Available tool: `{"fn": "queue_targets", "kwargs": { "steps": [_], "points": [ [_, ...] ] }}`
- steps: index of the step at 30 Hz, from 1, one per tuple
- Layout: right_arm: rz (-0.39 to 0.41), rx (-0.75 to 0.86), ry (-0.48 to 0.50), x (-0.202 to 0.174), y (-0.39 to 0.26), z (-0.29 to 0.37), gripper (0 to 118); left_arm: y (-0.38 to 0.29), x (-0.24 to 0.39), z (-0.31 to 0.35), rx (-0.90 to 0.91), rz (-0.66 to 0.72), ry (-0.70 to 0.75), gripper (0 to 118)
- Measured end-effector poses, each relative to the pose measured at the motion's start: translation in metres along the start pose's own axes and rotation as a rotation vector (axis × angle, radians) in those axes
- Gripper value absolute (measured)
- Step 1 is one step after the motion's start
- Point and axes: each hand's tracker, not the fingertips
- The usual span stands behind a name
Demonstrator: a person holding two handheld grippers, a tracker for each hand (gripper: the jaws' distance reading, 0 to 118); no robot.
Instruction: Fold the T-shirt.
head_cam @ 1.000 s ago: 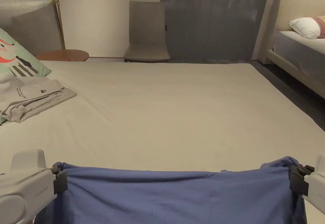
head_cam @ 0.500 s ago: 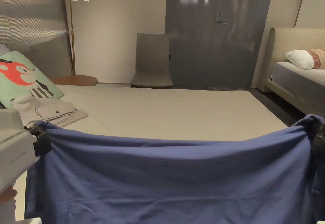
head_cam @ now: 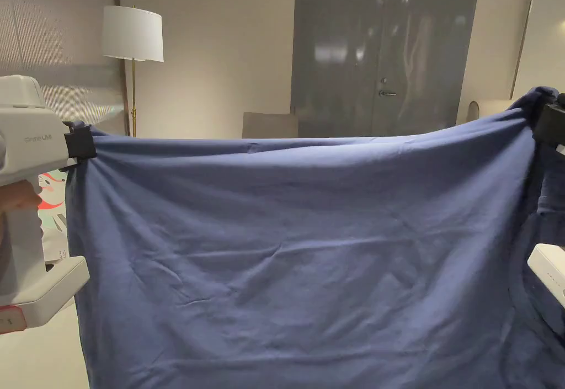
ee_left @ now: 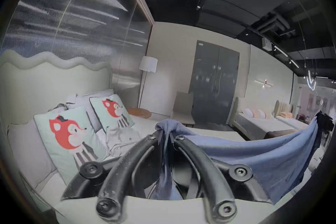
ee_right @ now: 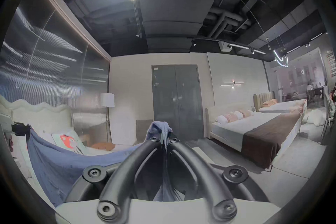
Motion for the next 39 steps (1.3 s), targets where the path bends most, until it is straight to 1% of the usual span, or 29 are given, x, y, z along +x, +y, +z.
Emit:
{"fn": "queue_targets", "kwargs": {
  "steps": [6,10,11,15,20,25,30,32,34,37,39],
  "points": [
    [0.016,0.061,0.009,-0.009,0.033,-0.077,2,0.048,0.013,-0.066,0.052,-0.011,0.01,3],
    [0.045,0.09,-0.01,-0.015,0.041,-0.126,2,0.071,0.022,-0.111,0.085,-0.008,0.012,3],
    [0.04,0.091,-0.009,-0.015,0.042,-0.138,2,0.076,0.024,-0.123,0.091,-0.006,0.014,3],
    [0.002,0.083,-0.004,-0.012,0.036,-0.182,2,0.086,0.031,-0.167,0.112,0.01,0.02,3],
    [0.037,0.044,-0.035,-0.01,0.011,-0.217,2,0.081,0.041,-0.21,0.117,-0.006,0.033,3],
    [0.043,0.011,-0.046,-0.005,-0.017,-0.23,2,0.061,0.044,-0.229,0.105,0.001,0.033,3],
    [0.048,-0.033,-0.045,0.0,-0.04,-0.221,2,0.042,0.037,-0.226,0.093,-0.002,0.029,3],
    [0.043,-0.05,-0.041,0.004,-0.049,-0.213,2,0.032,0.034,-0.217,0.08,-0.002,0.025,3],
    [0.059,-0.069,-0.039,0.002,-0.056,-0.201,2,0.022,0.032,-0.209,0.072,-0.012,0.026,3],
    [0.075,-0.091,-0.026,0.004,-0.066,-0.179,2,0.006,0.027,-0.191,0.058,-0.043,0.039,3],
    [0.072,-0.104,-0.017,0.001,-0.073,-0.156,2,-0.006,0.023,-0.174,0.048,-0.045,0.04,3]
  ]
}}
